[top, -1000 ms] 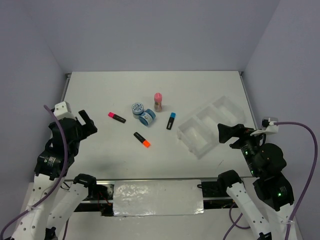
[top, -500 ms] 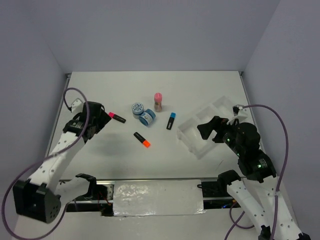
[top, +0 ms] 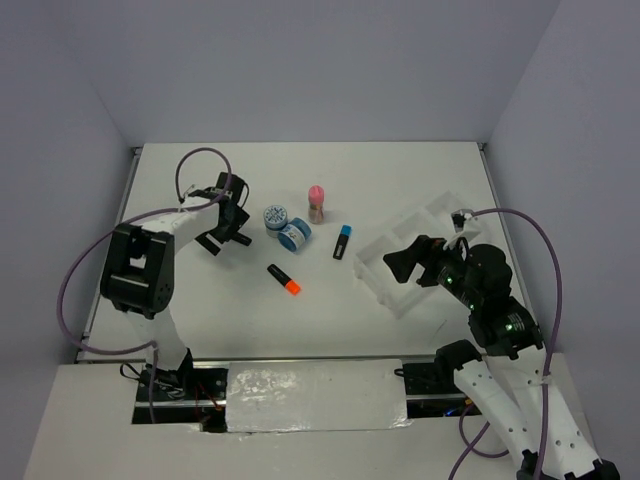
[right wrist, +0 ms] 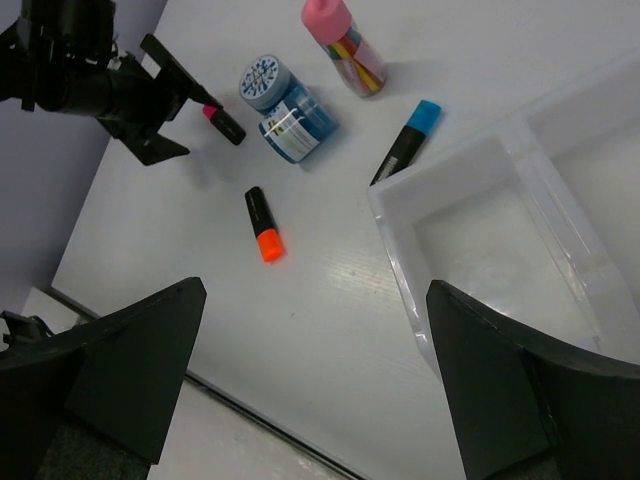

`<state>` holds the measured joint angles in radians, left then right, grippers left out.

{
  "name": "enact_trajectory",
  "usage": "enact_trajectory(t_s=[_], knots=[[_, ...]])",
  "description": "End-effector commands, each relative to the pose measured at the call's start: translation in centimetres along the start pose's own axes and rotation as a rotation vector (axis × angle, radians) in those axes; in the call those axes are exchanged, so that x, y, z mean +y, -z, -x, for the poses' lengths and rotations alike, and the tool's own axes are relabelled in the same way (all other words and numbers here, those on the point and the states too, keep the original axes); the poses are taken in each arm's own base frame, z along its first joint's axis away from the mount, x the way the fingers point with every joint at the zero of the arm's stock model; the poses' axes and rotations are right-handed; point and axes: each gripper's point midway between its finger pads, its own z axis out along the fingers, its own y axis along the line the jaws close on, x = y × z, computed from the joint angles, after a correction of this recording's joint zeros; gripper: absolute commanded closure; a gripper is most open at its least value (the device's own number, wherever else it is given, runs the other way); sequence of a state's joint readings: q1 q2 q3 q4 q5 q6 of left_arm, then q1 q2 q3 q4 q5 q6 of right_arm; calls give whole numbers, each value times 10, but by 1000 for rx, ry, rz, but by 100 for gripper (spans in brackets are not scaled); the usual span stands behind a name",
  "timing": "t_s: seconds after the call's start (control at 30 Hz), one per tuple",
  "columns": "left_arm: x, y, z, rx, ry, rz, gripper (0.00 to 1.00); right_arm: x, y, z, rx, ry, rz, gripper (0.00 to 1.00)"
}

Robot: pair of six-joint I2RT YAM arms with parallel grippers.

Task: Sort the stationery into containers
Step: Pick up the pen from the center of the board.

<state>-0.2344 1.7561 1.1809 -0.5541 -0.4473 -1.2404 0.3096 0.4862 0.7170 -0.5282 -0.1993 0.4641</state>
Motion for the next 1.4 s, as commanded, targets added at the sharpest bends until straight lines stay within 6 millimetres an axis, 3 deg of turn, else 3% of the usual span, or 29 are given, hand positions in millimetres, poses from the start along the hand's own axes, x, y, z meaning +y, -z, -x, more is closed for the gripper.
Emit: enact_trajectory(t_s=[0.0,0.17,0.43,0.47,0.5,0.67,0.73,0.77,0.8,0.9,1.0,1.03,1.07,1.1,1.17,1.27,1.3,1.33,1.37], knots=[[-21,-11,6,-18,33,23,1,7,-6,5,-18,44,53,0],[-25,-30,0,-5,3,87,4,8,-13,-4,1,39,81,0],[-2,-42,-21,25,-24,138,17,5,-20,-5,4,39,74,0],[2,-46,-25,36,-36,146,25,6,-20,-5,4,37,78,0],[6,-46,-28,43,-31,159,50,7,-20,-5,6,37,84,0],[21,-42,-33,49,-33,156,60,5,-15,-2,-9,47,69,0],[27,-36,-33,52,-41,152,78,5,-13,0,-20,47,68,0],[25,-34,-31,45,-44,128,95,7,-13,0,-22,49,74,0],[24,-31,-30,40,-49,105,100,7,-12,1,-25,50,74,0],[27,-3,-21,5,-35,29,100,6,-13,0,-20,51,71,0],[17,43,-5,-102,-55,-89,100,6,-12,1,-18,55,68,0],[8,71,-9,-130,-82,-159,100,5,-11,4,-32,65,55,0],[4,86,-5,-183,-77,-181,100,4,-7,10,-46,72,38,0],[-4,105,-20,-188,-115,-231,100,1,-5,14,-63,76,14,0],[-20,137,-28,-185,-97,-341,100,-6,4,31,-122,93,-55,0],[-60,187,-74,-104,-115,-592,100,-7,17,48,-164,112,-102,0],[-67,194,-85,-85,-118,-649,100,-6,21,52,-171,117,-113,0],[-89,213,-92,-70,-79,-766,100,-7,30,59,-190,117,-136,0],[-96,221,-115,-25,-100,-819,100,-8,37,64,-213,116,-159,0]])
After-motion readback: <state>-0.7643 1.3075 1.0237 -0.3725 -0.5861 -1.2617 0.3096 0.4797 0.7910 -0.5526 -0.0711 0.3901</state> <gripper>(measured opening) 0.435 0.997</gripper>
